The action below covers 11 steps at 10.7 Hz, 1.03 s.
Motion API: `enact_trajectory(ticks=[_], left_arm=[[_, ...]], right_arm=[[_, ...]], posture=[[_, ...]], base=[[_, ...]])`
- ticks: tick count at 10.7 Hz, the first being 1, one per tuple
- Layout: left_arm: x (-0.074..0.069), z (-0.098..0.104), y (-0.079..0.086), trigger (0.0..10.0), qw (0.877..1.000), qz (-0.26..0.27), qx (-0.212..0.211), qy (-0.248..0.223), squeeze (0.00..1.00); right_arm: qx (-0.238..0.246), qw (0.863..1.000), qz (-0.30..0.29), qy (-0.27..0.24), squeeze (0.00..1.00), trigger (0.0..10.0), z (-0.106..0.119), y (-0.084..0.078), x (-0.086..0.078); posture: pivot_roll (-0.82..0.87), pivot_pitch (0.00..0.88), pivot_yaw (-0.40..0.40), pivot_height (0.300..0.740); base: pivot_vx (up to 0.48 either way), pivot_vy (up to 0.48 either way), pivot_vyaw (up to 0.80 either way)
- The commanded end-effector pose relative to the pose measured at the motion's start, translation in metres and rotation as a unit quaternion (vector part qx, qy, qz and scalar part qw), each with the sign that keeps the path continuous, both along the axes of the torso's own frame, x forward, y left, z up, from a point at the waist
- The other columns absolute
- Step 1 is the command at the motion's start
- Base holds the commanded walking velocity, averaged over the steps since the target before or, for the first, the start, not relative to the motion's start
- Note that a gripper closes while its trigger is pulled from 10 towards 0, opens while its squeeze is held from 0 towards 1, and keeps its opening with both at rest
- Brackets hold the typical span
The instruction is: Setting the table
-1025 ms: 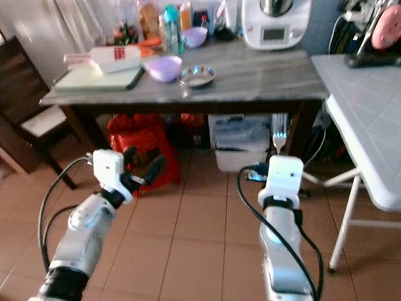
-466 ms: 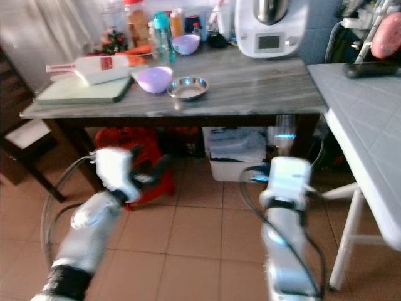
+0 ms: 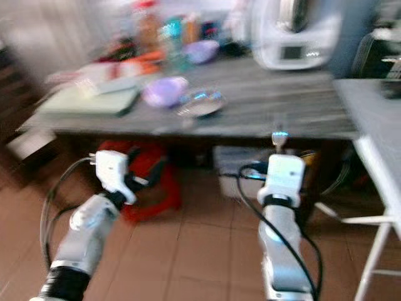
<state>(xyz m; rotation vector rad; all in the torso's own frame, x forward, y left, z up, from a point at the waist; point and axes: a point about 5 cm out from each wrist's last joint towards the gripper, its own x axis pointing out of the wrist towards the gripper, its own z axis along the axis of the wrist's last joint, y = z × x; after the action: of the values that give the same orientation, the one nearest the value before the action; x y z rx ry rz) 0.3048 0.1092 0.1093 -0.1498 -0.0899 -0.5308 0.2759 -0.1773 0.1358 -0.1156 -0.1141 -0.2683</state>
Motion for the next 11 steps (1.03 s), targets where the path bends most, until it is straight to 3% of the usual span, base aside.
enact_trajectory(ticks=[1,9,11], left_arm=[[0.0018,0.0049,-0.0008,10.0,1.000,0.000,0.004,-0.008,0.00],[-0.0018,0.0017,-0.0048,10.0,1.000,-0.009,0.007,0.001,0.00],[-0.0028,0.0034,-0.0044,10.0,1.000,-0.008,-0.006,-0.005,0.00]], right_arm=[[-0.001,1.000,-0.001,-0.007,0.00,10.0,0.0034,-0.0015,-0.0002],[-0.004,1.000,-0.005,-0.005,0.00,10.0,0.0030,-0.0026,0.0000],[-0.004,1.000,-0.004,-0.004,0.00,10.0,0.0027,-0.0024,0.0002]], posture=[[-0.02,0.000,0.096,0.740],[-0.02,0.000,0.090,0.740],[-0.02,0.000,0.087,0.740]], base=[[0.480,0.000,0.00],[0.480,0.000,0.00],[0.171,0.000,0.00]])
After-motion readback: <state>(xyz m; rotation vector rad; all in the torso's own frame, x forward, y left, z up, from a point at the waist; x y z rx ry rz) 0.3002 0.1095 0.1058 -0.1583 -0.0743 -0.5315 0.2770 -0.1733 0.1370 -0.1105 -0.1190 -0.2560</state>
